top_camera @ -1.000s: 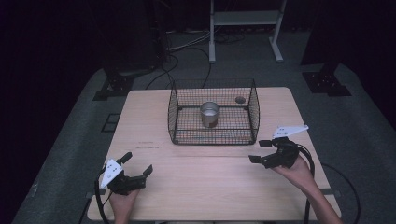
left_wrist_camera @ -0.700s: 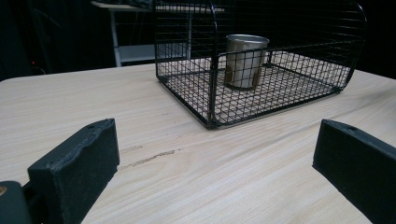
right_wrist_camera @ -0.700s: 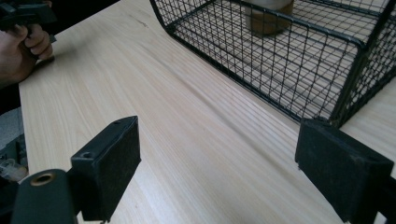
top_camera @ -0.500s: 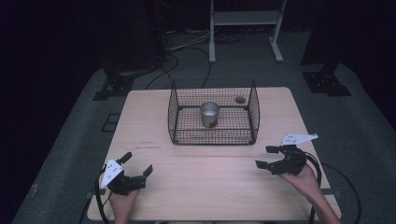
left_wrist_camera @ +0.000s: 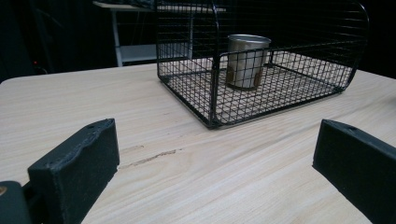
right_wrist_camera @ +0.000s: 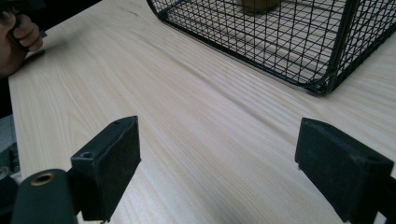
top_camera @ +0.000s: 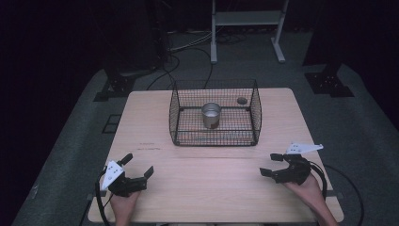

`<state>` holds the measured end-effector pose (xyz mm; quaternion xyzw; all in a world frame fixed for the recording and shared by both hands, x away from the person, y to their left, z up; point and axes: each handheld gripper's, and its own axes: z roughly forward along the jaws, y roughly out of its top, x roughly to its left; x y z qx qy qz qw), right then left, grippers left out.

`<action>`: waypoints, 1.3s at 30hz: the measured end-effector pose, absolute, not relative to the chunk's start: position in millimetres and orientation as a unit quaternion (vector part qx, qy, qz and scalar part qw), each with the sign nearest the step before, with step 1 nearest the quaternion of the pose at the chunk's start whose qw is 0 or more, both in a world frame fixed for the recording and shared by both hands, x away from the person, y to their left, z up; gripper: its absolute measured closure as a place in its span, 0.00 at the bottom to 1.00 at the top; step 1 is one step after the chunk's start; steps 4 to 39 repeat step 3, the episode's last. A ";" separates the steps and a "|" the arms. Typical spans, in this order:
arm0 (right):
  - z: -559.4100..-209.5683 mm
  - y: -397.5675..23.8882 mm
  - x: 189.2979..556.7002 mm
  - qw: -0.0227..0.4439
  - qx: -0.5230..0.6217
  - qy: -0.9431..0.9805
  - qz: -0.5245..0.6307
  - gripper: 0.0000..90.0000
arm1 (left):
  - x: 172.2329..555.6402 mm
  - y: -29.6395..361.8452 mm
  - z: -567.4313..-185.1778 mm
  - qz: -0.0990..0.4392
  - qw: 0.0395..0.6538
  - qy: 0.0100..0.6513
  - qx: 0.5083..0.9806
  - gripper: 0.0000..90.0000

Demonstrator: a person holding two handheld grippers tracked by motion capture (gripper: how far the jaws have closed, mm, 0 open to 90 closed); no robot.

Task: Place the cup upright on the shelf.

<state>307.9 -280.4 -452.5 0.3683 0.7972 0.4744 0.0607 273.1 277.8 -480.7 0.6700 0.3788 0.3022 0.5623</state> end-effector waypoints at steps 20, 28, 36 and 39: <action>-453.9 -281.1 306.2 0.064 0.368 0.795 0.478 0.15 | 273.5 277.5 -480.7 0.303 0.561 0.380 0.670 0.00; -453.9 -281.1 306.2 0.064 0.368 0.795 0.478 0.15 | 273.5 277.5 -480.7 0.303 0.561 0.380 0.670 0.00; -453.9 -281.1 306.2 0.064 0.368 0.795 0.478 0.15 | 273.5 277.5 -480.7 0.303 0.561 0.380 0.670 0.00; -453.9 -281.1 306.2 0.064 0.368 0.795 0.478 0.15 | 273.5 277.5 -480.7 0.303 0.561 0.380 0.670 0.00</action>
